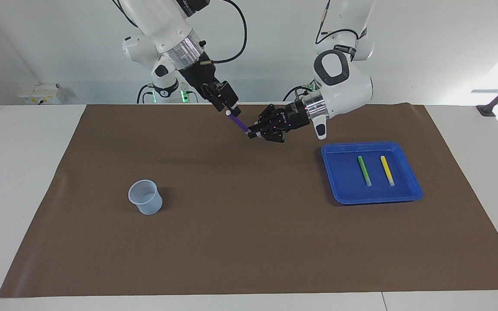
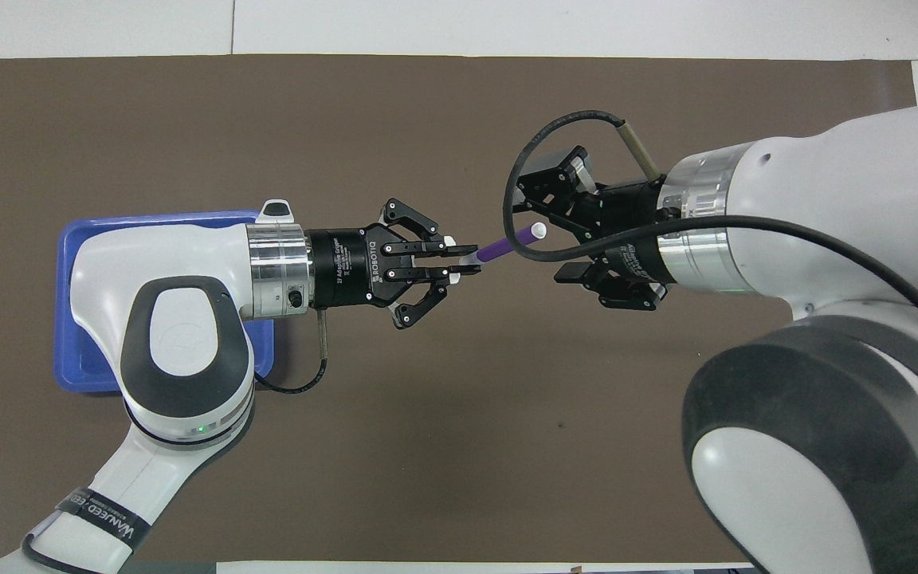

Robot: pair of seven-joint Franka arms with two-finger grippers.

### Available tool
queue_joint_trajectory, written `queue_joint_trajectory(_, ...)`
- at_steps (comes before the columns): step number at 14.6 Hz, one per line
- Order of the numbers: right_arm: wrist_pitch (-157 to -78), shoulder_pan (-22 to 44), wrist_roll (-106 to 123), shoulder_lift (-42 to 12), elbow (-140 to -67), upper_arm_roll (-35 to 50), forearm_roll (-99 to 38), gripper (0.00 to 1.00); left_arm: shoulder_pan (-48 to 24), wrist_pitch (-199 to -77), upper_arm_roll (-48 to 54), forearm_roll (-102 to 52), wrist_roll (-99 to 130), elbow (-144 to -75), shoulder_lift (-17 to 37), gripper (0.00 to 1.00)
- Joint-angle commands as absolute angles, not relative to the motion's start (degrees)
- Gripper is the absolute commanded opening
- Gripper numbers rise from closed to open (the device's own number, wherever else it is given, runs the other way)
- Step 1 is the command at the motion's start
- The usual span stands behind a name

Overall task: Transfer and insert pens with both arms
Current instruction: 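Grasp the purple pen tip with the right gripper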

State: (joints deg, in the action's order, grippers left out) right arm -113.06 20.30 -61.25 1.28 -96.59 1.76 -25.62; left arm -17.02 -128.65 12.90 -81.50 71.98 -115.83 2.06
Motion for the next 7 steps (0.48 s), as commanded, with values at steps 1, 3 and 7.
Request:
queue_joint_trajectory(1, -114.7, 20.39, -59.15, 2.72, -98.79, 1.58, -26.1, 0.62, -17.67, -129.99, 12.57, -83.32, 72.07, -118.04, -0.09, 0.0)
queue_joint_trajectory(3, -116.36, 20.39, -58.54, 2.9, -99.66, 1.58, -26.1, 0.62, -17.67, -130.08, 12.57, -83.49, 72.07, -118.21, -0.09, 0.0)
queue_joint_trajectory(7, -118.39, 20.39, -58.36, 3.25, -100.81, 1.58, -26.1, 0.46, -18.37, -131.22, 12.57, -83.58, 71.98, -118.21, -0.09, 0.0)
